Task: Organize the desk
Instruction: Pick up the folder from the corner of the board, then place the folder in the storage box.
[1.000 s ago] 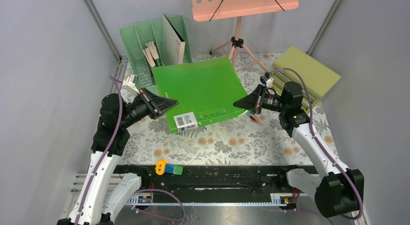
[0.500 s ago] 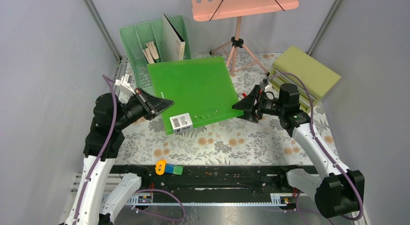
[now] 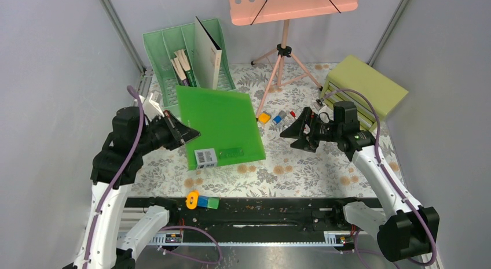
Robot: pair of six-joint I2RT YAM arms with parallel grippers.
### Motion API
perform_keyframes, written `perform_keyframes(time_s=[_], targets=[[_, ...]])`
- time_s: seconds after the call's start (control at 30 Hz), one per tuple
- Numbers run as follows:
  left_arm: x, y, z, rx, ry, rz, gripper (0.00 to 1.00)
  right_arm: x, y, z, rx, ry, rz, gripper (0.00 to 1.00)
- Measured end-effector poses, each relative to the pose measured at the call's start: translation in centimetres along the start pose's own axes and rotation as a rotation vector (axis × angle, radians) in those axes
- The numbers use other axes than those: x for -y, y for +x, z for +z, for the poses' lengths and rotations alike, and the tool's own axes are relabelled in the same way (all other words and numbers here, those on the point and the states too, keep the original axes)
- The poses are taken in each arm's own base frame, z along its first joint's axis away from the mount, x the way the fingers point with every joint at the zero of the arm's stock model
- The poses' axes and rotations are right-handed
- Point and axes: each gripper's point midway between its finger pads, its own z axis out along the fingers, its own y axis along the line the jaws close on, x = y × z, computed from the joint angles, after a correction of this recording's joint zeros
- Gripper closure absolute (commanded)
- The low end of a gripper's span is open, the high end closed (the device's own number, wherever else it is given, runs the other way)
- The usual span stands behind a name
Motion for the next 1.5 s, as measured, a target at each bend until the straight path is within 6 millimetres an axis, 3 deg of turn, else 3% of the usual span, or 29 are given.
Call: perform_keyframes(time_s=[0.4,0.77,1.0,1.2,1.5], targets=[[-4.6,1.0,-1.3,-0.130,-0.280,0.114,1.00,1.1,0.6,-0.1,-0.017,0.046,0.003,0.01],[-7.3,-0.8,-3.3,-0.156,-0.523,0.201,1.00,2.4,1.0,0.0,-0.032,0.096,0.018,0.01],[-5.3,-3.4,-3.6,-0.106,-0.533,0.264,1.00,2.6,1.0,0.1,-0.037,0.104,0.022,0.01],[-2.8,-5.7,-2.3,-0.087,-0.515,0.328,1.00,3.2,1.2,0.1,-0.042,0.130,0.029,0.01],[1.5,-10.7,-0.6,0.010,-0.488,0.403,1.00,3.9,1.3,0.3,-0.055,0.150,0.028,0.00]])
